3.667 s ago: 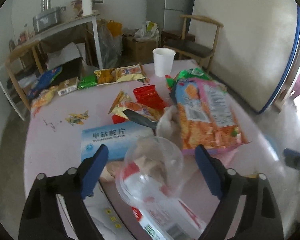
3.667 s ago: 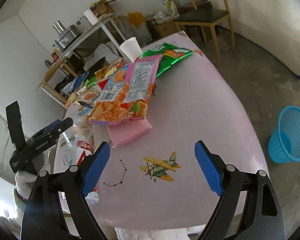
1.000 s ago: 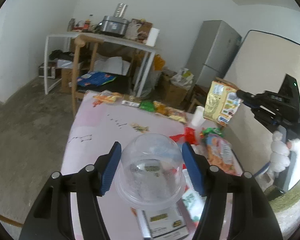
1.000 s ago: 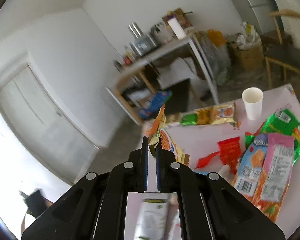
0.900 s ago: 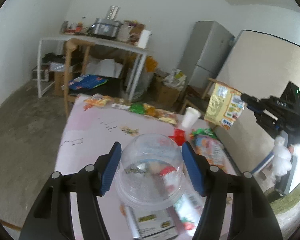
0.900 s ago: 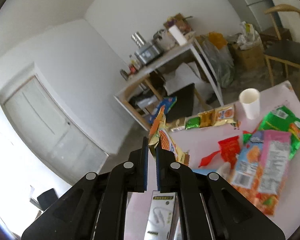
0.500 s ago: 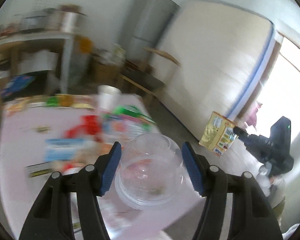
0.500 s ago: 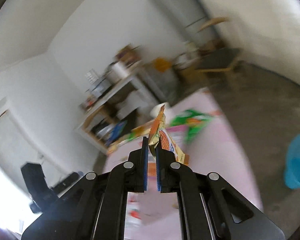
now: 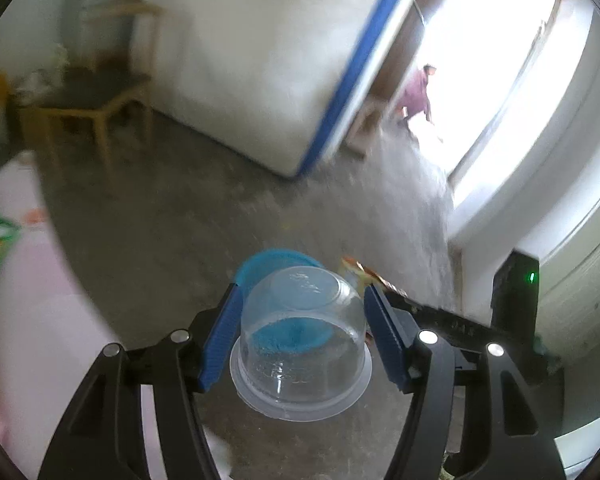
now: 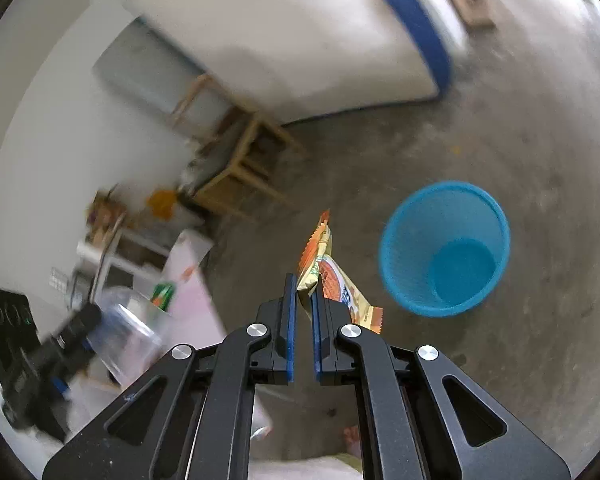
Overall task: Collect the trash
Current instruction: 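Carry cup and wrapper to the blue wastebasket and open both grippers over it, then return both tools to the table toward the grey box and white bottle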
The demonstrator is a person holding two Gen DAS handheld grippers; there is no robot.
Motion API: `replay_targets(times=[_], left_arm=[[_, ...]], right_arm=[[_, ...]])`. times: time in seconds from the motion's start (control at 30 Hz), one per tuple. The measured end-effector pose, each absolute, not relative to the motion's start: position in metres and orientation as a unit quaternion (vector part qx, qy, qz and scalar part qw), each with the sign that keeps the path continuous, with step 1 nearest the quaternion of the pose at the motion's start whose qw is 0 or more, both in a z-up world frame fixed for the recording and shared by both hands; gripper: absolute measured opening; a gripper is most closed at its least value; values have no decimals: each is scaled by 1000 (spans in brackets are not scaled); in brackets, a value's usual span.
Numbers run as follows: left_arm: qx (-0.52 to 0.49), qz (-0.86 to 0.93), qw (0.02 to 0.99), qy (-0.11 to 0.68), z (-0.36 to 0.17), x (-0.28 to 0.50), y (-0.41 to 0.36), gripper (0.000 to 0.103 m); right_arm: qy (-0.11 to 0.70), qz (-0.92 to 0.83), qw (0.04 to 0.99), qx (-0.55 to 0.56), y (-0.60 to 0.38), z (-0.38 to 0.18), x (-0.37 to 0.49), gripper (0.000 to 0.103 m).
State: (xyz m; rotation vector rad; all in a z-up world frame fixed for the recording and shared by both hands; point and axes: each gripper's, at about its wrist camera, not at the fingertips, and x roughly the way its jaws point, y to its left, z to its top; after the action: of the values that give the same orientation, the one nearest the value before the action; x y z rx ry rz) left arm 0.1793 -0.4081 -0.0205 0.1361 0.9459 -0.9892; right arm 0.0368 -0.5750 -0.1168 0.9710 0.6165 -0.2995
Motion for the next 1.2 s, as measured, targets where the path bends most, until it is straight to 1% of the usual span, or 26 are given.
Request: replay_targets(times=[0.07, 0.13, 0.23, 0.27, 0.3, 0.33, 0.4, 0.5, 0.7, 0.87, 0.97, 1.03, 1.1, 1.2], left_arm=[[91, -457, 764, 446, -52, 185, -450, 61], [98, -449, 758, 463, -80, 197, -480, 61], [87, -447, 721, 522, -129, 227, -518, 62], [81, -446, 703, 548, -148, 236, -529, 62], [78, -439, 698, 560, -160, 241, -534, 62], [75, -424, 703, 566, -170, 247, -538, 62], [61, -402, 718, 565, -183, 258, -531, 64], [51, -400, 718, 567, -184, 264, -526, 64], [37, -420, 728, 540, -161, 254, -527, 64], [35, -455, 735, 502, -108, 242, -503, 64], [32, -489, 741, 460, -60, 233, -467, 64], [32, -508, 749, 424, -27, 227, -434, 65], [25, -518, 766, 380, 8, 222, -380, 64], [18, -505, 795, 334, 47, 216, -298, 64]], right_arm=[[295, -153, 811, 482, -601, -147, 48, 6], [298, -166, 795, 501, -617, -169, 58, 7], [273, -174, 773, 545, -649, -203, 71, 15], [265, -178, 766, 558, -657, -211, 70, 29], [258, -184, 753, 577, -665, -228, 74, 48], [258, -184, 745, 587, -676, -236, 72, 53], [285, -193, 725, 597, -679, -255, 83, 53], [309, -199, 717, 592, -678, -266, 87, 53], [302, -198, 724, 588, -673, -257, 70, 53], [299, -200, 754, 550, -669, -232, 59, 53], [298, -201, 782, 510, -657, -206, 47, 53], [292, -209, 811, 462, -641, -178, 34, 53], [295, -217, 833, 415, -624, -154, 24, 56], [294, -214, 872, 328, -582, -113, 9, 58]])
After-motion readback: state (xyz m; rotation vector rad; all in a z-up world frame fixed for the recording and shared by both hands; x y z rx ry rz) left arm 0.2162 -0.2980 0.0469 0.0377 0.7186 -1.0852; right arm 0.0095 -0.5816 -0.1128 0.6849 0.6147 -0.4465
